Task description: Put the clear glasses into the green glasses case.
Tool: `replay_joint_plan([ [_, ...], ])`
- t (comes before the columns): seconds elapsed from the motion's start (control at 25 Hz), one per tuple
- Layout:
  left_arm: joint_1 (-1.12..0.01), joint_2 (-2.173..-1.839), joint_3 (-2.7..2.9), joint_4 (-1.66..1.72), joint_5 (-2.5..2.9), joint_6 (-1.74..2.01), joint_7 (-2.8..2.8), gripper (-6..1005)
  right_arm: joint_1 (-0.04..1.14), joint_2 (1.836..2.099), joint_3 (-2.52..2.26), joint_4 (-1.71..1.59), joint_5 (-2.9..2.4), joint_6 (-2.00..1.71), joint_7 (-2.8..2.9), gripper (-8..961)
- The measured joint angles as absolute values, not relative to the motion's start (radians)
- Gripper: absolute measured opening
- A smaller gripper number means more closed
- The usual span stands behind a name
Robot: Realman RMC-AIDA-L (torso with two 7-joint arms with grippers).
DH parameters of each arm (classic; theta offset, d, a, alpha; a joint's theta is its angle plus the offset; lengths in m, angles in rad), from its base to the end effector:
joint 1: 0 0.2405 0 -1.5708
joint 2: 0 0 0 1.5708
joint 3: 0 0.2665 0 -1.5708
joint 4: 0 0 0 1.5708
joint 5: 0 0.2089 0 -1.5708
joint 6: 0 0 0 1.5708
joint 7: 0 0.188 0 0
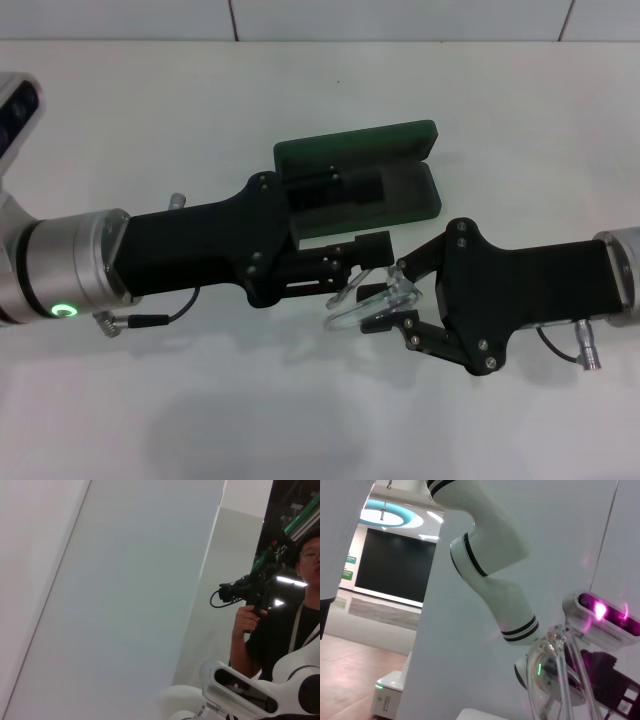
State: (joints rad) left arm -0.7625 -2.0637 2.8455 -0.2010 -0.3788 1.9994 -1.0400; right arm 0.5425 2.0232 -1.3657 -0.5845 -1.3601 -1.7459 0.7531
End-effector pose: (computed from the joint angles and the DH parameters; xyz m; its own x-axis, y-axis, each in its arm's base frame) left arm -0.1676 0.2960 -0.0542 0.5406 0.2742 0.7953 0.1773 -0.9613 0.2109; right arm 0.1610 0.2881 -0.0666 0.6681 0.3072 -0.6777 0.2880 -0.9466 -0.1452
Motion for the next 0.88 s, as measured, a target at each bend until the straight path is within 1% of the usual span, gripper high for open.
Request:
replay_joint_plan([
  [0.4,-0.74,-2.065,2.843,-0.201,-0.43,2.01,-1.044,698,0.538,2.023,-1.373,-0.583,-1.361,-1.749,0.753,124],
  [0.88,-0.715,-2.058,2.844,-0.201,-0.442,2.028,-1.027,698,0.541,2.017,-1.369,-0.583,-1.366,-1.745,0.766,124],
])
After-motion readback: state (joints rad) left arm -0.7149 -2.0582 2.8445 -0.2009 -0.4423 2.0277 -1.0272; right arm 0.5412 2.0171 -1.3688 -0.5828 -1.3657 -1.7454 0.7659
